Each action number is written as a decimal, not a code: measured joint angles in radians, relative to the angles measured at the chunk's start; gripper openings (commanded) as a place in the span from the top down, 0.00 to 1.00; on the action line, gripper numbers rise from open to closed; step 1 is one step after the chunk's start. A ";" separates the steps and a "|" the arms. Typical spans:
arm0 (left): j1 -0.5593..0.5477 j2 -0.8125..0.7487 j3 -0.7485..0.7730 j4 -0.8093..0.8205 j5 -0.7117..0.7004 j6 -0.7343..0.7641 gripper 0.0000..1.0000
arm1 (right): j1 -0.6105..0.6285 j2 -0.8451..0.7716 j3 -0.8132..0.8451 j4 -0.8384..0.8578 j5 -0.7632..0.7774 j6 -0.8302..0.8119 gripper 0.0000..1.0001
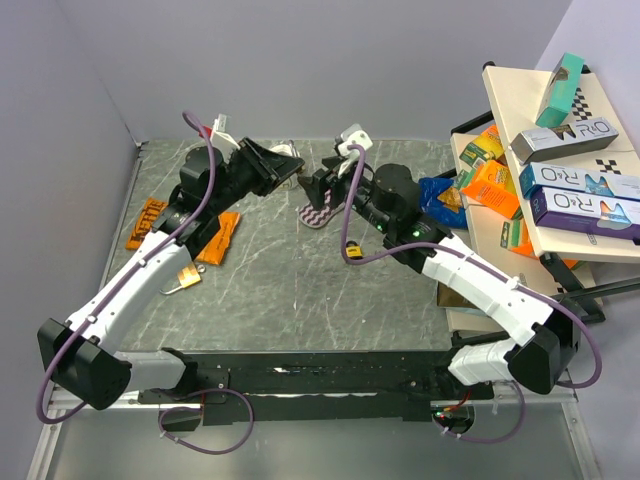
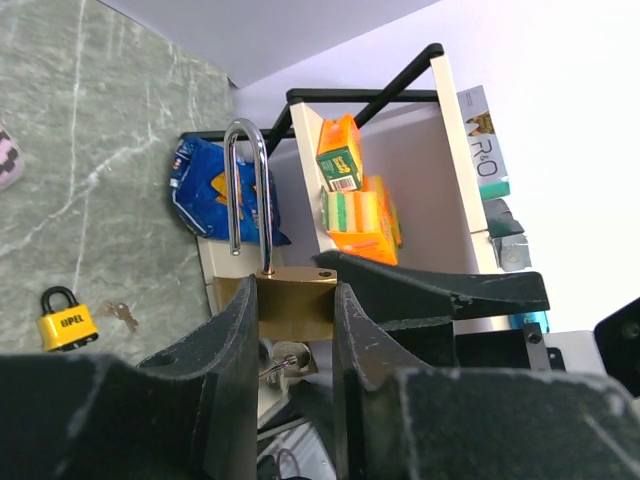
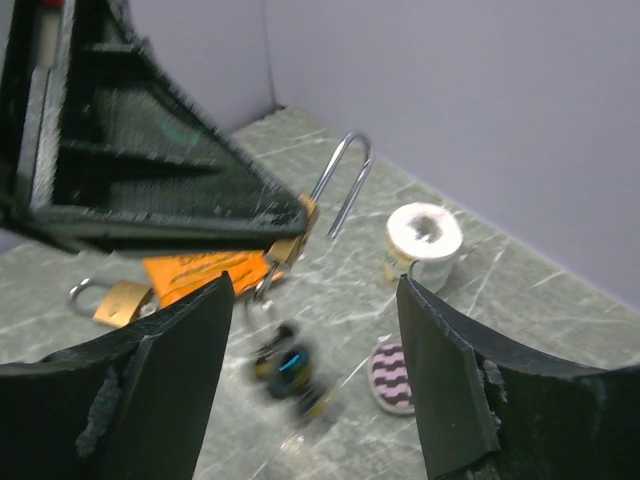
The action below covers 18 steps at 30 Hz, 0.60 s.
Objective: Lock with the key
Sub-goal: Pick up the lock from the center of the board.
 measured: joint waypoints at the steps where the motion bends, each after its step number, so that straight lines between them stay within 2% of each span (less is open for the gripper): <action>1: -0.001 0.000 0.000 0.000 0.002 -0.005 0.99 | 0.004 0.003 0.002 0.011 0.015 -0.004 0.32; 8: -0.004 0.000 0.000 0.006 0.003 -0.034 0.99 | 0.012 0.015 0.004 0.071 0.072 -0.018 0.39; 18: -0.004 0.000 0.000 0.010 -0.020 -0.048 0.99 | 0.025 0.035 0.007 0.099 0.096 -0.019 0.41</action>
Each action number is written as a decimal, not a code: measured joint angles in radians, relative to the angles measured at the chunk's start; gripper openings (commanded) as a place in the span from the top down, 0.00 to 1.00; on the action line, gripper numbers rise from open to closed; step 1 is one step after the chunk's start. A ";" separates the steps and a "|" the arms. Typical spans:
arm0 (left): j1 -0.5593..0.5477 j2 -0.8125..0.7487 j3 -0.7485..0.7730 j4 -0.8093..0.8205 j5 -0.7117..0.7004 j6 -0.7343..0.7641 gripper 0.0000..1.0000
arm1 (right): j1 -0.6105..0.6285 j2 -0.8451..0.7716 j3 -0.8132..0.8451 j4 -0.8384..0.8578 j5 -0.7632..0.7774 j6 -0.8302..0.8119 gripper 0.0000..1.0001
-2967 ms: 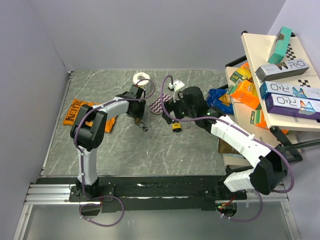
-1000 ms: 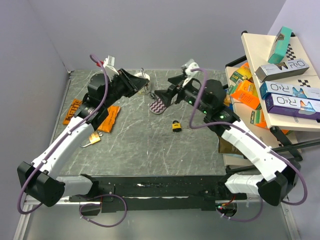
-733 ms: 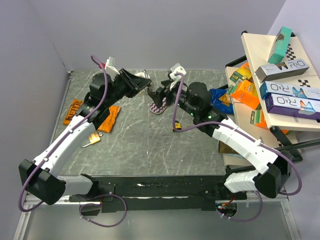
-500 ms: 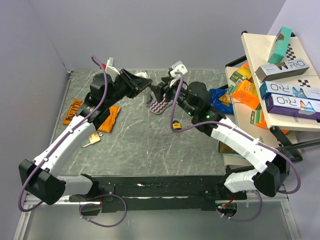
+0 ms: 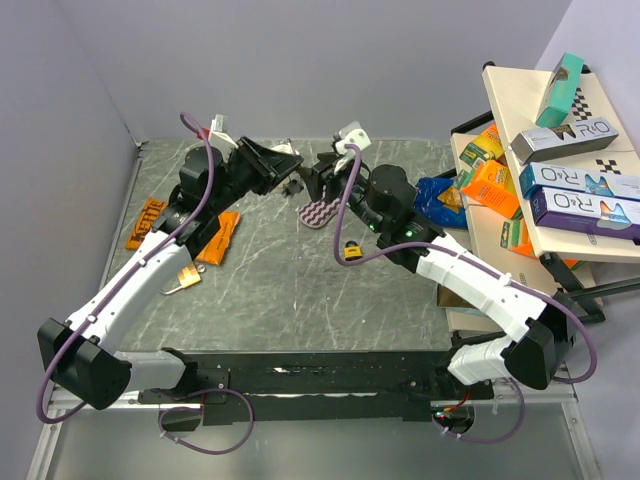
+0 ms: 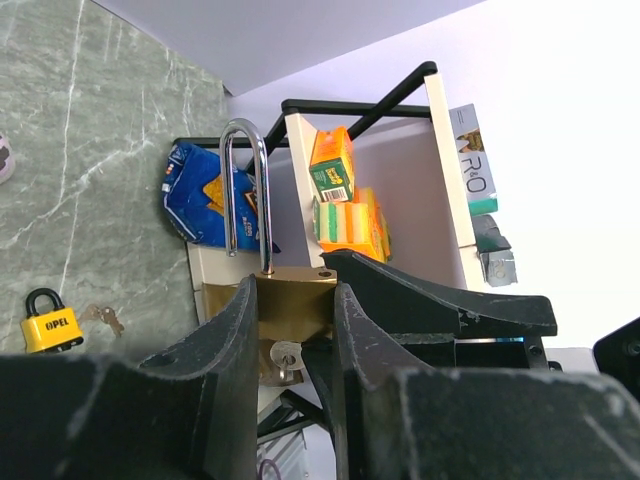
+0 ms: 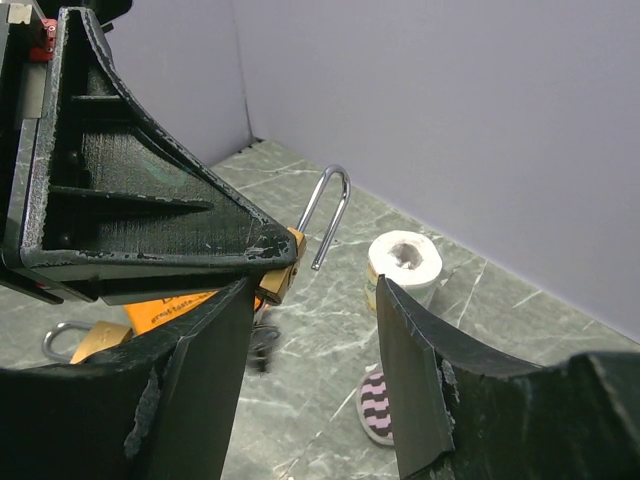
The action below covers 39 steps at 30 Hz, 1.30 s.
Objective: Lock with the key
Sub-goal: Pick up the lock from the center of the board.
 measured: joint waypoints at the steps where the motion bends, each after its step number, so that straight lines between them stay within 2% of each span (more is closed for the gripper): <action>1: 0.000 0.000 0.000 0.000 -0.001 0.000 0.99 | 0.003 0.001 0.000 0.001 0.002 0.000 0.41; 11: -0.011 0.000 0.000 0.001 0.006 -0.012 0.99 | 0.024 0.012 0.000 -0.002 0.001 0.005 0.41; 14: -0.011 0.000 0.000 0.001 0.009 -0.023 0.99 | 0.026 0.017 0.000 -0.002 0.007 0.005 0.49; 20: -0.010 0.000 0.000 0.004 0.003 -0.031 0.99 | 0.039 0.031 0.000 0.005 0.050 0.017 0.78; 21: -0.010 0.000 0.000 0.004 0.001 -0.031 0.99 | 0.044 0.033 0.000 0.008 0.056 0.021 0.90; 22: -0.010 0.000 -0.002 0.006 0.000 -0.032 0.99 | 0.045 0.033 0.000 0.009 0.063 0.026 0.96; 23: -0.011 0.000 -0.002 0.009 0.000 -0.033 0.99 | 0.045 0.033 0.000 0.011 0.066 0.026 1.00; 24: -0.011 0.000 -0.003 0.014 0.000 -0.034 0.98 | 0.045 0.033 0.000 0.013 0.074 0.037 1.00; 27: -0.011 0.000 -0.010 0.026 -0.004 -0.043 0.69 | 0.045 0.033 0.000 0.014 0.080 0.039 1.00; 28: -0.011 0.000 -0.010 0.026 -0.005 -0.044 0.51 | 0.045 0.033 0.000 0.014 0.080 0.040 1.00; 30: -0.010 0.000 -0.016 0.028 -0.010 -0.047 0.38 | 0.045 0.033 0.000 0.013 0.080 0.039 1.00; 31: -0.008 -0.002 -0.020 0.027 -0.005 -0.049 0.23 | 0.045 0.033 0.000 0.010 0.086 0.037 1.00; 34: 0.012 -0.010 -0.032 0.028 0.025 -0.019 0.01 | 0.022 0.032 0.000 -0.032 0.085 0.046 1.00; 39: 0.129 -0.041 -0.059 0.021 0.171 0.109 0.04 | -0.057 0.000 -0.011 -0.119 -0.023 0.112 1.00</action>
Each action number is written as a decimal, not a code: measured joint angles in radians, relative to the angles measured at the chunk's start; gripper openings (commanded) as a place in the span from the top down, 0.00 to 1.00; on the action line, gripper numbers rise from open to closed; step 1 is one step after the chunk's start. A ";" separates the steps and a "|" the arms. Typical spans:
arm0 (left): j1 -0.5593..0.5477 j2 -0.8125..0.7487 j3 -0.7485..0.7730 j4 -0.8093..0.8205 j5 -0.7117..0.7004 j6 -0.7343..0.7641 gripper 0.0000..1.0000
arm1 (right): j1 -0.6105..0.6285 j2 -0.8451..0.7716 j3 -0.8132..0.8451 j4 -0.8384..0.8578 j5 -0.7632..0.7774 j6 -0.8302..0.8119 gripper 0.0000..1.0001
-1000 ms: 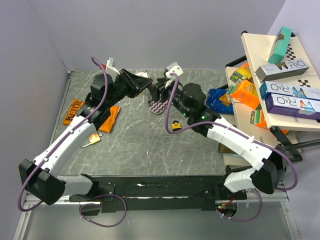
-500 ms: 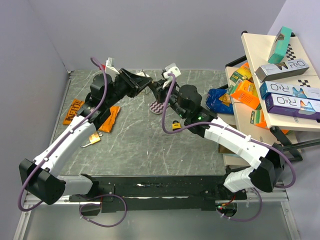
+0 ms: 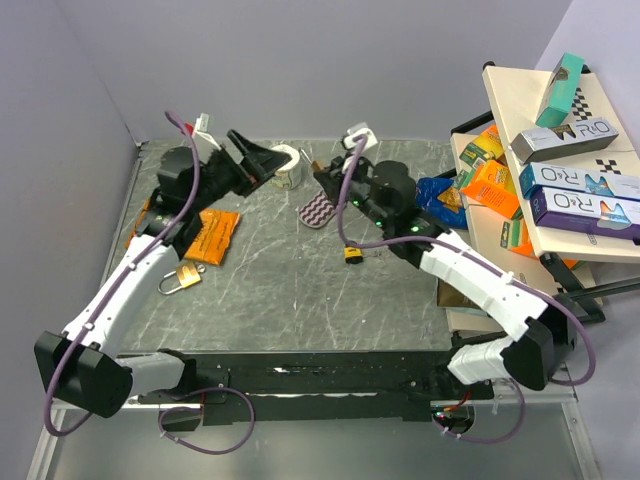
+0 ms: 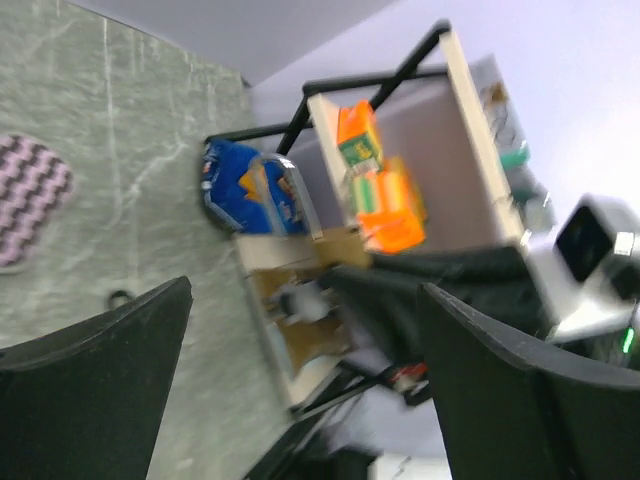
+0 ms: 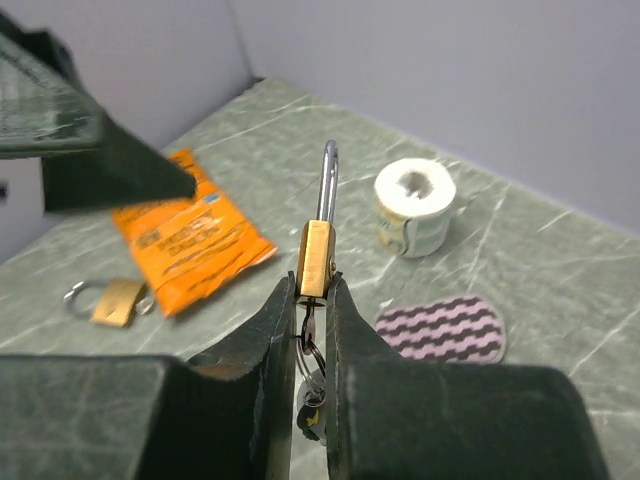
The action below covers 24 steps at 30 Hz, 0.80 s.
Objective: Lock with the key
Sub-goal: Pick up the lock from the center of the board.
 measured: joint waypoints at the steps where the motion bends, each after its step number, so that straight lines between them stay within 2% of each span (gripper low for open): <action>1: 0.032 -0.006 -0.007 0.000 0.059 0.049 0.04 | -0.016 -0.013 -0.006 -0.015 -0.034 0.010 1.00; 3: 0.081 -0.018 -0.026 -0.003 0.171 0.144 0.04 | -0.051 -0.061 -0.030 -0.038 -0.128 0.029 1.00; 6: 0.115 -0.023 -0.019 -0.109 0.346 0.401 0.04 | -0.082 -0.145 -0.067 -0.074 -0.270 0.035 1.00; 9: 0.116 -0.021 0.019 -0.301 0.500 0.724 0.04 | -0.086 -0.206 -0.079 -0.118 -0.420 0.031 1.00; 10: 0.116 -0.021 0.040 -0.389 0.549 0.853 0.01 | -0.085 -0.220 -0.080 -0.134 -0.470 0.027 1.00; 13: 0.108 -0.025 0.101 -0.629 0.665 1.202 0.09 | -0.085 -0.253 -0.087 -0.196 -0.603 0.015 1.00; 17: 0.081 -0.070 0.086 -0.718 0.713 1.392 0.17 | -0.085 -0.265 -0.097 -0.282 -0.758 0.004 1.00; 18: 0.063 -0.093 0.066 -0.710 0.711 1.406 0.19 | -0.085 -0.265 -0.100 -0.301 -0.787 0.003 1.00; 21: -0.038 -0.180 -0.005 -0.673 0.681 1.414 0.33 | -0.085 -0.272 -0.133 -0.330 -0.851 0.005 1.00; 24: -0.148 -0.241 -0.051 -0.627 0.637 1.397 0.38 | -0.085 -0.278 -0.160 -0.356 -0.906 0.013 1.00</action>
